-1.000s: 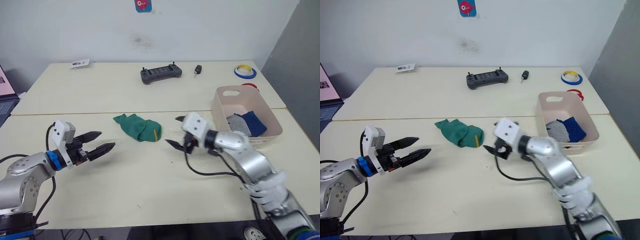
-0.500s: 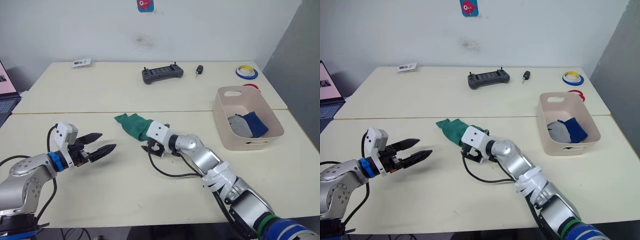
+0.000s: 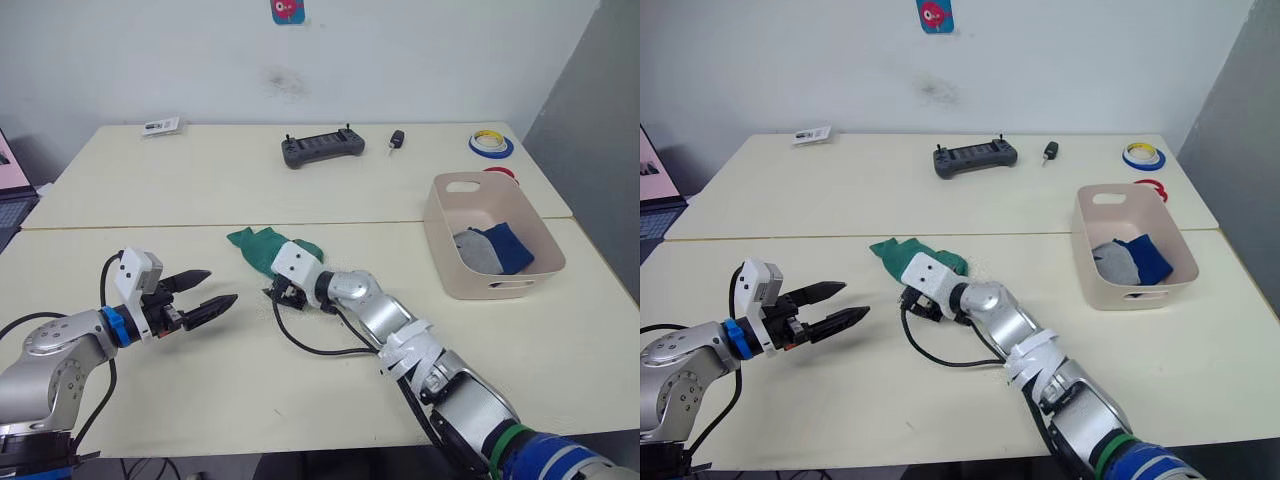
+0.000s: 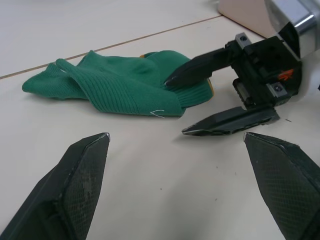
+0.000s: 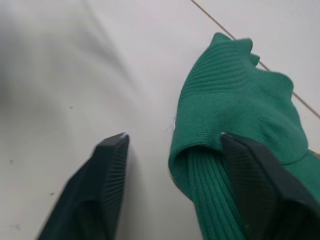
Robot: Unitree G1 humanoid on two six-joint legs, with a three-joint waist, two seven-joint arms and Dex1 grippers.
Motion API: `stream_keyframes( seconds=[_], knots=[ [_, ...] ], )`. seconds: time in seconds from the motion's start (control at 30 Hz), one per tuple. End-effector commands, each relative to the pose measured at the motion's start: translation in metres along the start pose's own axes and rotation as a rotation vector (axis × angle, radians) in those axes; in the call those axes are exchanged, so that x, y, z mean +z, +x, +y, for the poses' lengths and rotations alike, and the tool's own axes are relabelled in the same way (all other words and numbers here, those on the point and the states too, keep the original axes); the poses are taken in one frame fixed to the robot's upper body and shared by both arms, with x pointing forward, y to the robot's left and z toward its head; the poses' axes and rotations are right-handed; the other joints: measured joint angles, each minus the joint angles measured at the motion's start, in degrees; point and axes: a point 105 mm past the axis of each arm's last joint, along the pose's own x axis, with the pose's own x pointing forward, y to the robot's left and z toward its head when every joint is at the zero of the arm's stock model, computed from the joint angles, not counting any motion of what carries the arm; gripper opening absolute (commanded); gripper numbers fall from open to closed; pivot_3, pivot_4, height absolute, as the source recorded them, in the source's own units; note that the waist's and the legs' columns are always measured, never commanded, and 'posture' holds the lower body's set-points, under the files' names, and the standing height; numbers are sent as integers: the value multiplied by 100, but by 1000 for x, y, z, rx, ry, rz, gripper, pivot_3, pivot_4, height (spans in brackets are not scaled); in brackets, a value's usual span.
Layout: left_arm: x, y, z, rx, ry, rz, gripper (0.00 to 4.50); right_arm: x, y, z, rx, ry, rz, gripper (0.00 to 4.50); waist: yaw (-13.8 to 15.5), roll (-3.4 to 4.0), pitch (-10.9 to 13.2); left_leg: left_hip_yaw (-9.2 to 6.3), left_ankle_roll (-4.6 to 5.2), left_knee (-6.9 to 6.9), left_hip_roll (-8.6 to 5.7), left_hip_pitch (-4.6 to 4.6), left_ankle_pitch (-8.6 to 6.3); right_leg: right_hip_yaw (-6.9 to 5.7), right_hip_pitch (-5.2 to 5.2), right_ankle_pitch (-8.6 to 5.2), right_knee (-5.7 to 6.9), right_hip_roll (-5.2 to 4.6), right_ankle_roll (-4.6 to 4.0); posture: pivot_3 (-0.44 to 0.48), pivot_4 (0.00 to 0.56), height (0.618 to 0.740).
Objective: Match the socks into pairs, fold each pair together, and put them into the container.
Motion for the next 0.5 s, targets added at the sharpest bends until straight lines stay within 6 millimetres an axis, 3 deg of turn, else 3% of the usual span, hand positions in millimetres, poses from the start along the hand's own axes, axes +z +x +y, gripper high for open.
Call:
stream_keyframes(
  seconds=[0.03, 0.2, 0.33, 0.5],
  knots=[
    [11, 0, -2, -8, 53, -11, 4500, 7, 2, -11, -38, 14, -11, 1779, 3, 0, 0, 0, 0, 0, 0, 0, 0, 0, 1, 0, 0, 0, 0, 0, 150, 740],
    [11, 0, -1, -4, 58, -9, 4500, 16, 3, -11, -40, 16, -56, 7, -4, 0, 0, 1, 0, 0, 0, 0, 0, 1, -1, 0, 0, 0, 0, 0, 150, 740],
    [11, 0, -1, -4, 58, -10, 4500, 38, -8, -12, -39, 29, -157, 7, -12, 0, 0, 0, 0, -1, 1, -1, 0, 0, -2, 0, 0, 0, 0, 0, 150, 740],
    [12, 2, 0, -9, 51, -13, 4500, 55, -46, -15, 3, 21, -243, 7, 34, 0, 0, -1, 1, -1, -2, -4, -1, -2, 1, 0, -2, -5, 0, 0, 150, 740]
  ],
)
